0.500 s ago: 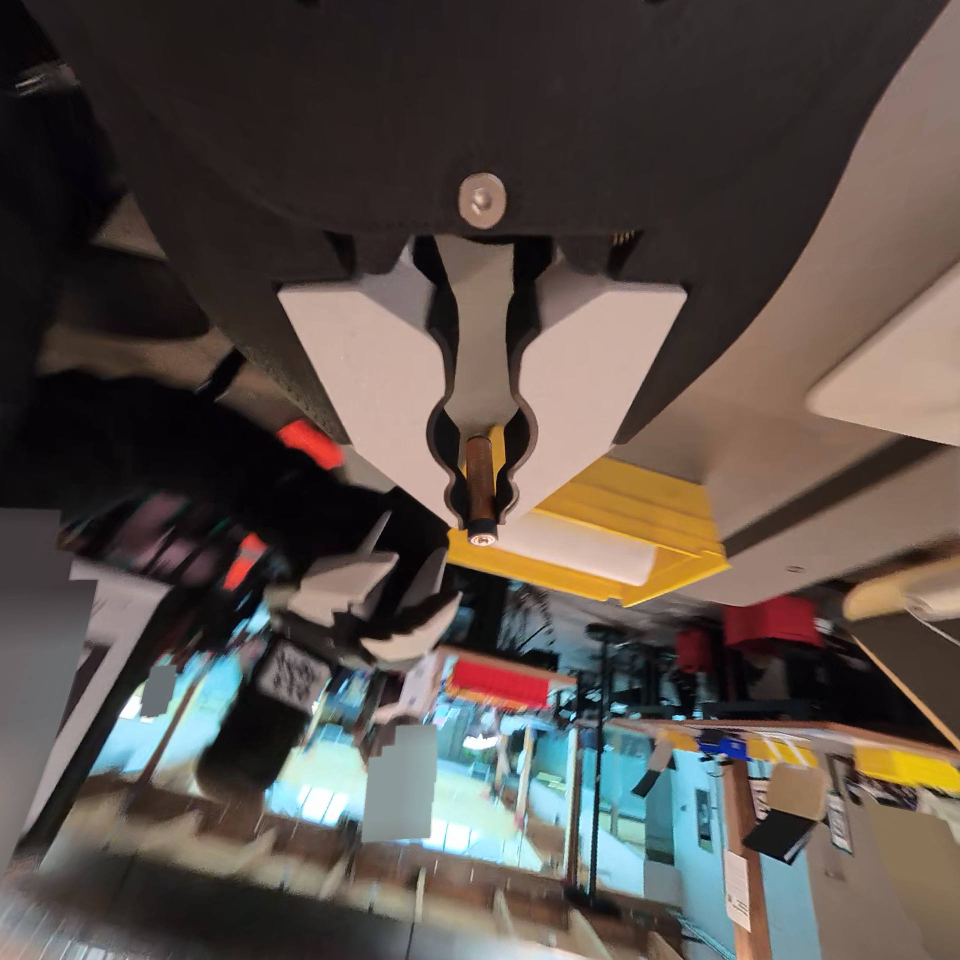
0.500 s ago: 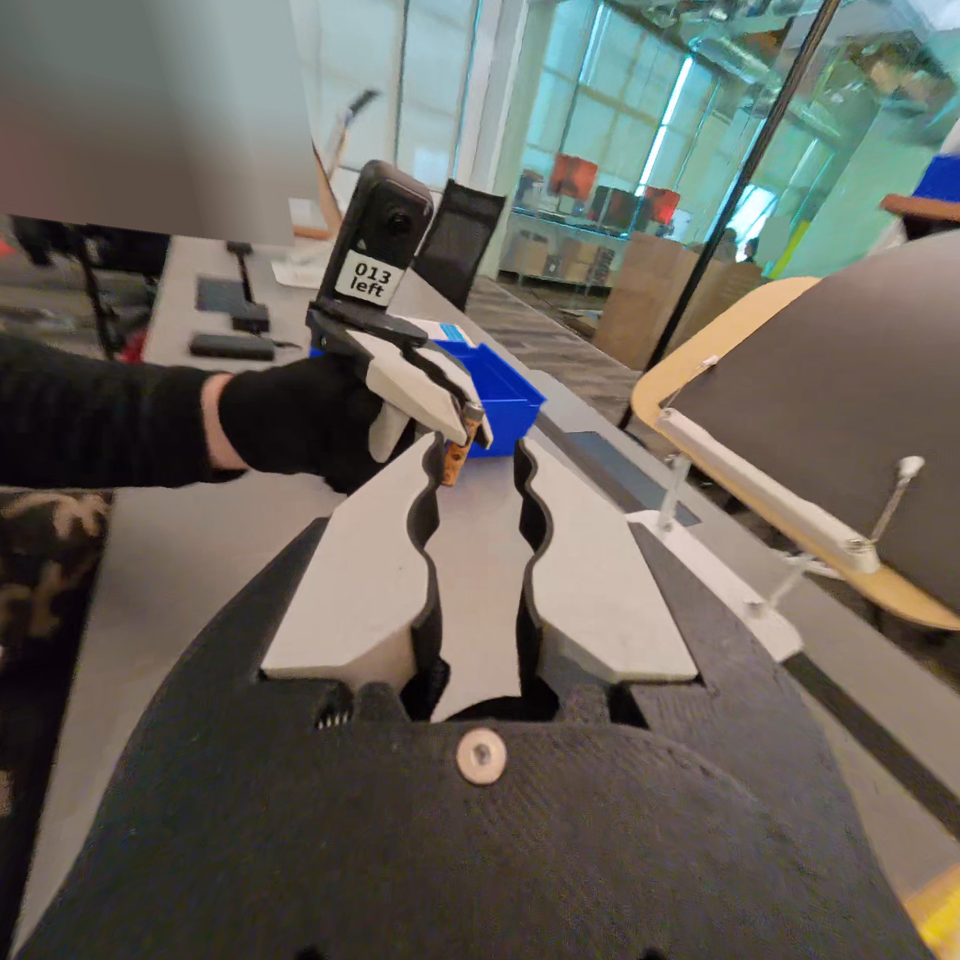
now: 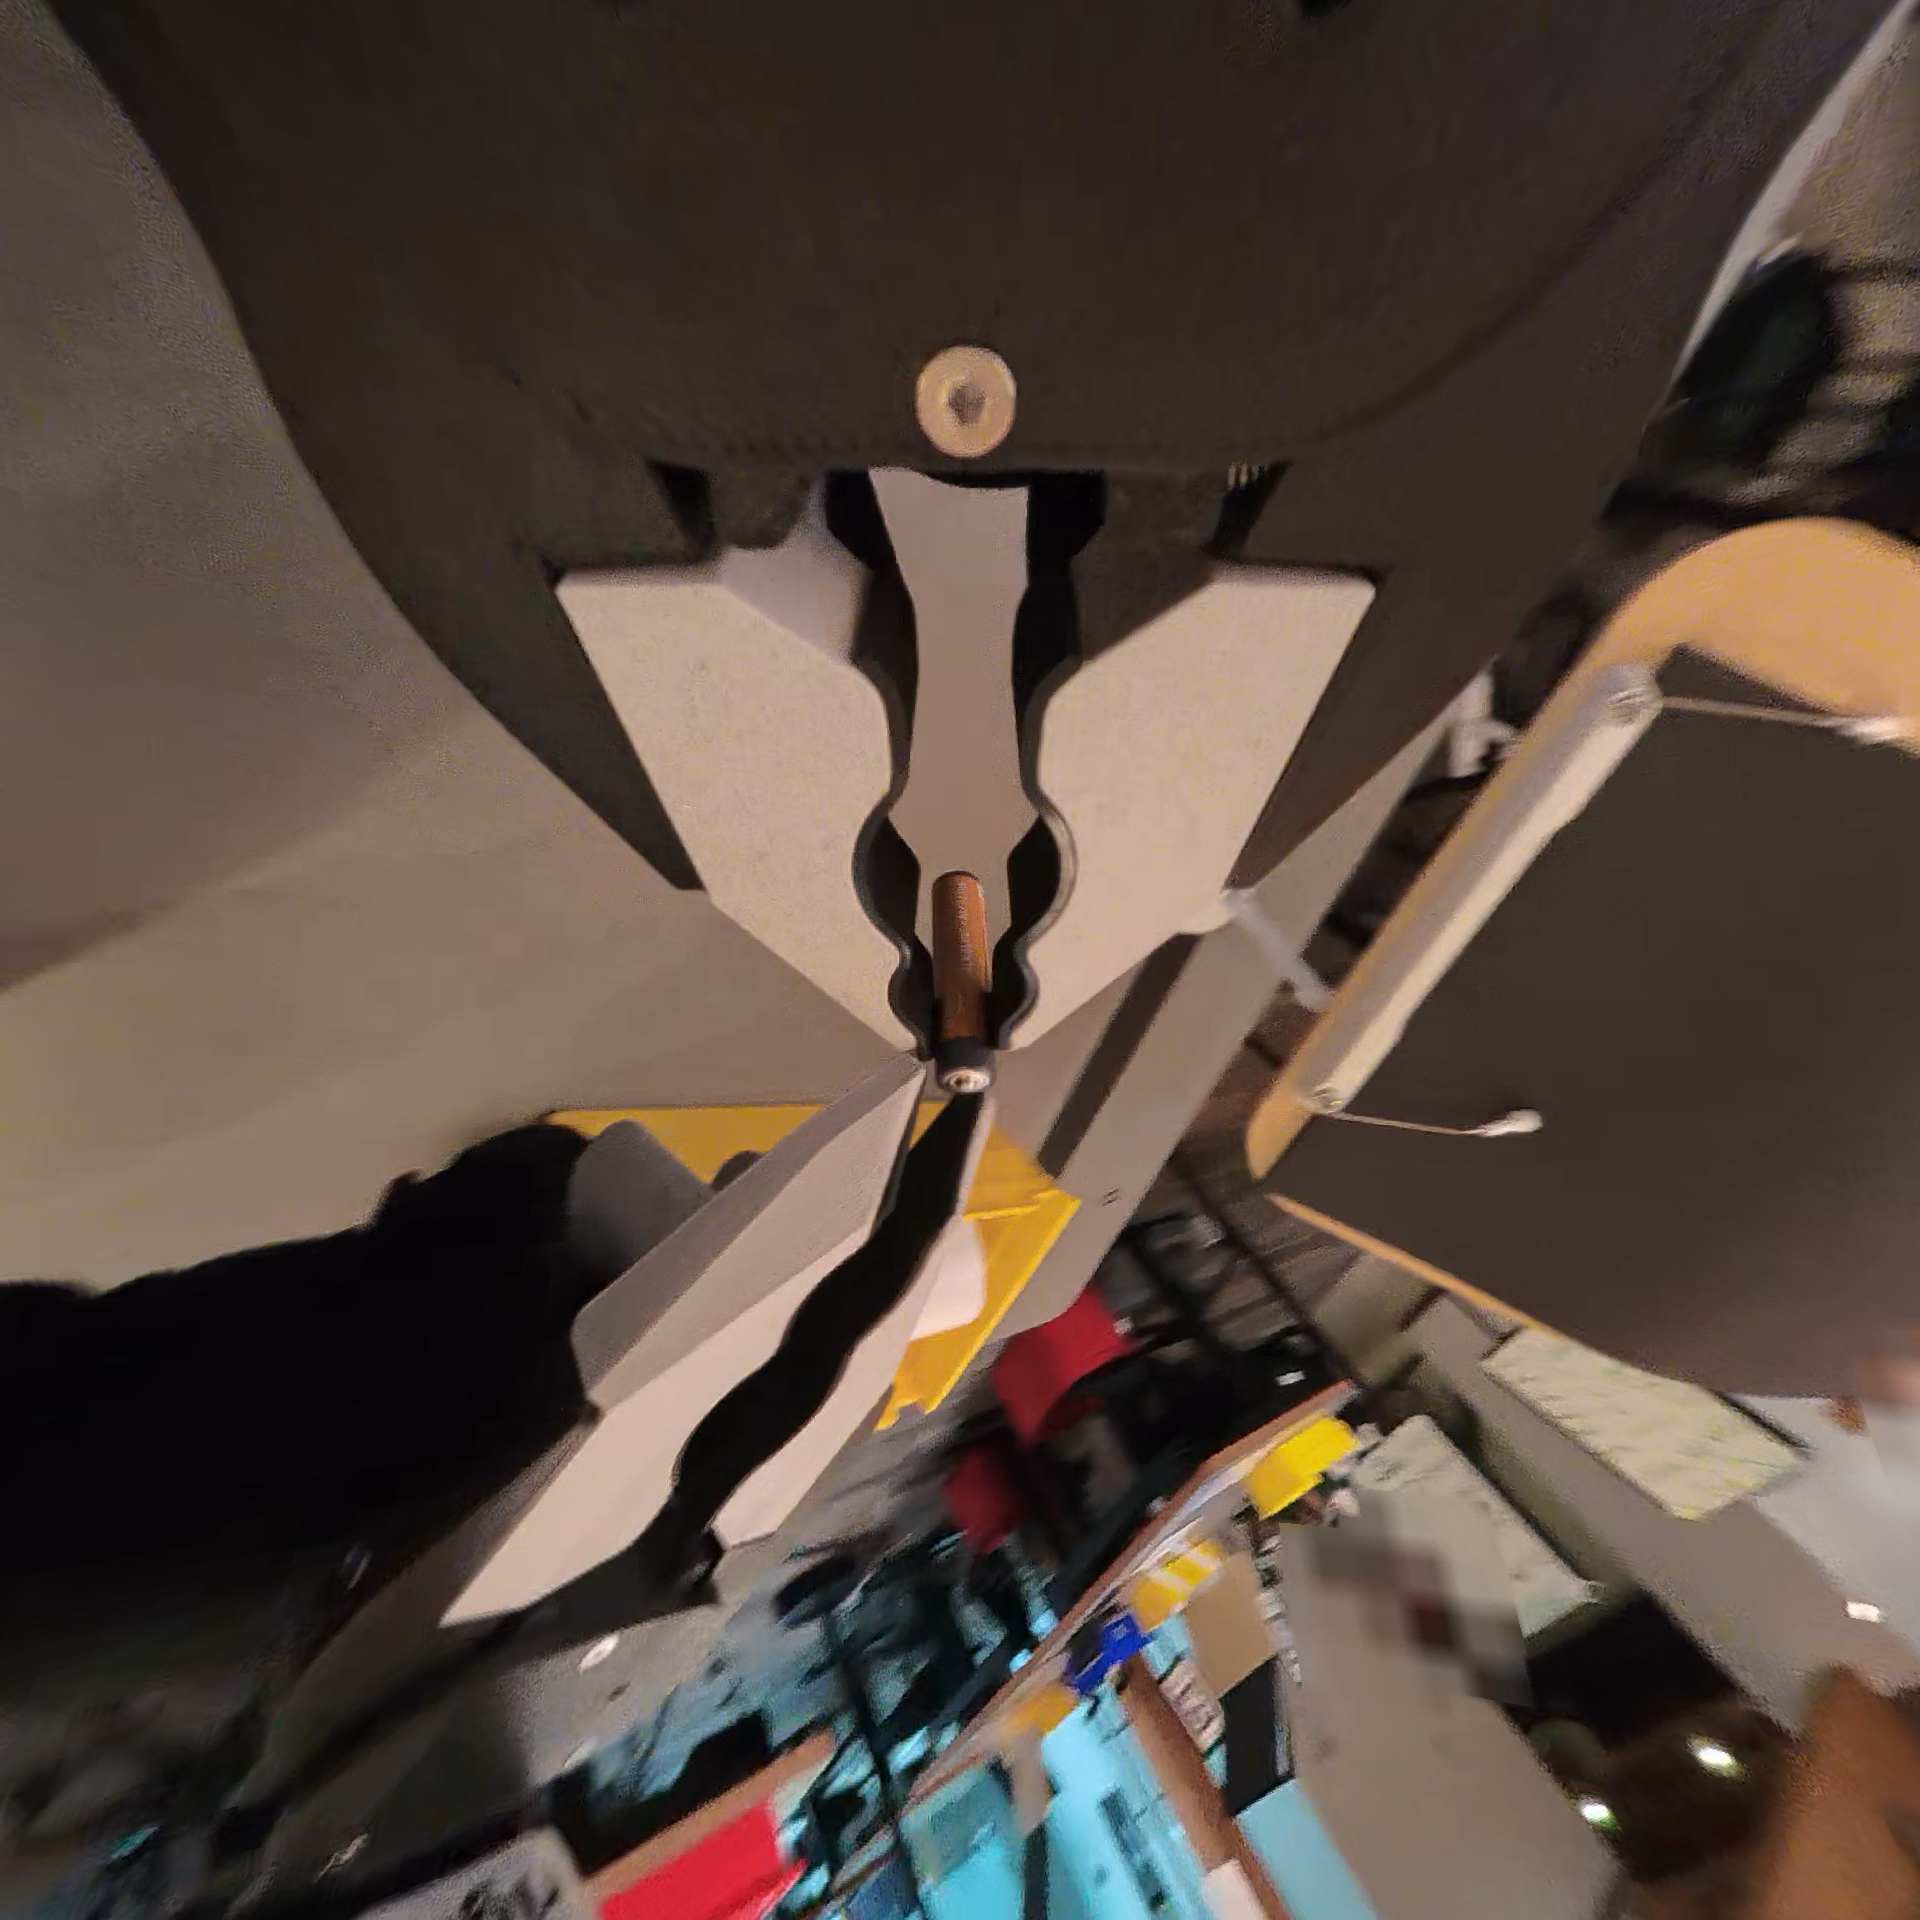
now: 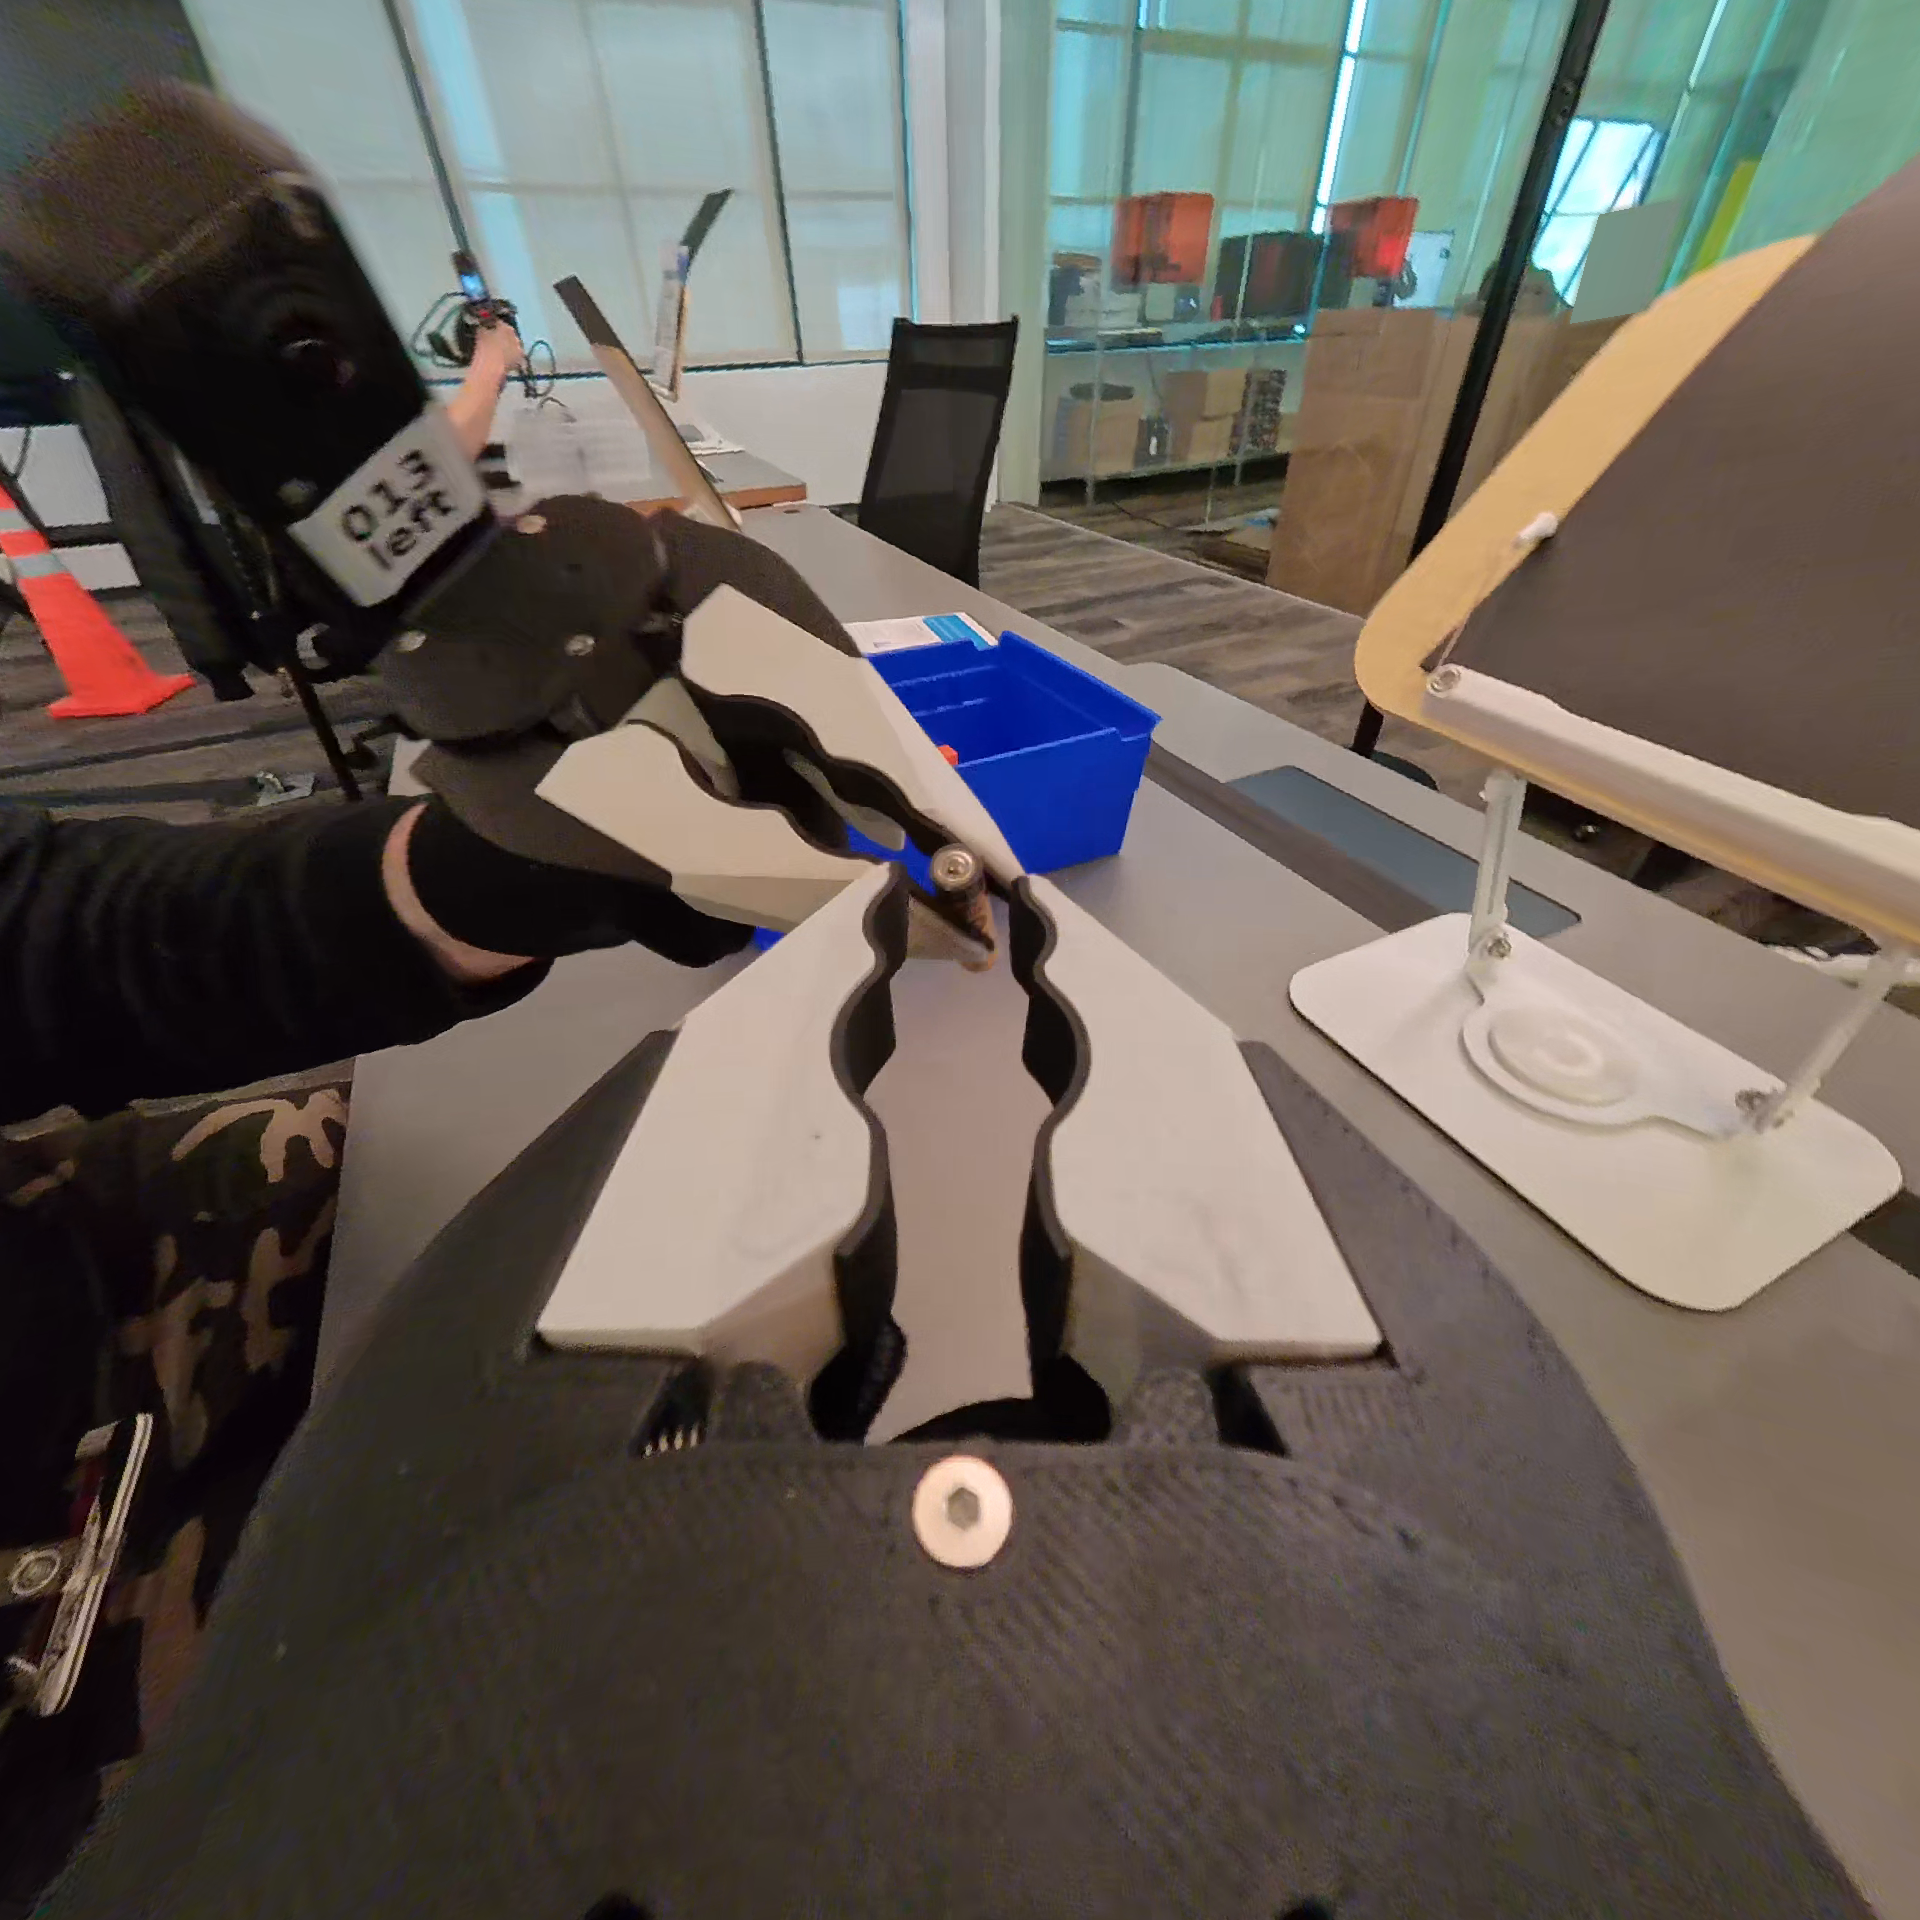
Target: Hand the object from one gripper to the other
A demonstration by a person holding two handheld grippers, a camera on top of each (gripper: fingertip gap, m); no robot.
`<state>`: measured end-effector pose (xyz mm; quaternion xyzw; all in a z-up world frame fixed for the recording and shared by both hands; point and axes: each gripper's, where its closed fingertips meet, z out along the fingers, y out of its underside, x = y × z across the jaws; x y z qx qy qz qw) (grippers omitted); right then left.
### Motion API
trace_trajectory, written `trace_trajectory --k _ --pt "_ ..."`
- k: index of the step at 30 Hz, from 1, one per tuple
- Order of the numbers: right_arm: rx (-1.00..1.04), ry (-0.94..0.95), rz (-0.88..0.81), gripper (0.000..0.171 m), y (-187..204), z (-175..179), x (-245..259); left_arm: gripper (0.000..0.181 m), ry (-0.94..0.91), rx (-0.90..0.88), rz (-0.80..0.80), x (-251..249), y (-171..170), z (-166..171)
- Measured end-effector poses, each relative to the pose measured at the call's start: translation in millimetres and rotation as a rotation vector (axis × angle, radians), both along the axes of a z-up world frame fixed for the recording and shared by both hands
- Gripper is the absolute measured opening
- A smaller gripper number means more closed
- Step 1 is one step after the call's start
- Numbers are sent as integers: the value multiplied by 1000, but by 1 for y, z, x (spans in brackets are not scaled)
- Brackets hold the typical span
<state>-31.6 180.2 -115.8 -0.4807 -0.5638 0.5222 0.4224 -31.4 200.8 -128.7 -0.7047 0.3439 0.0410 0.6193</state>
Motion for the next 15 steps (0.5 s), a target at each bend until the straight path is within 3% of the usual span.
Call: trace_trajectory --k 7,12,15 --pt "-86 -80 -91 10 11 -13 -3 8 360 84 168 -5 11 -10" --pt "-98 -111 -130 8 15 -24 -7 8 513 118 213 -2 14 -18" --pt "-89 -102 -141 8 17 -26 -6 8 501 109 199 1 16 -19"
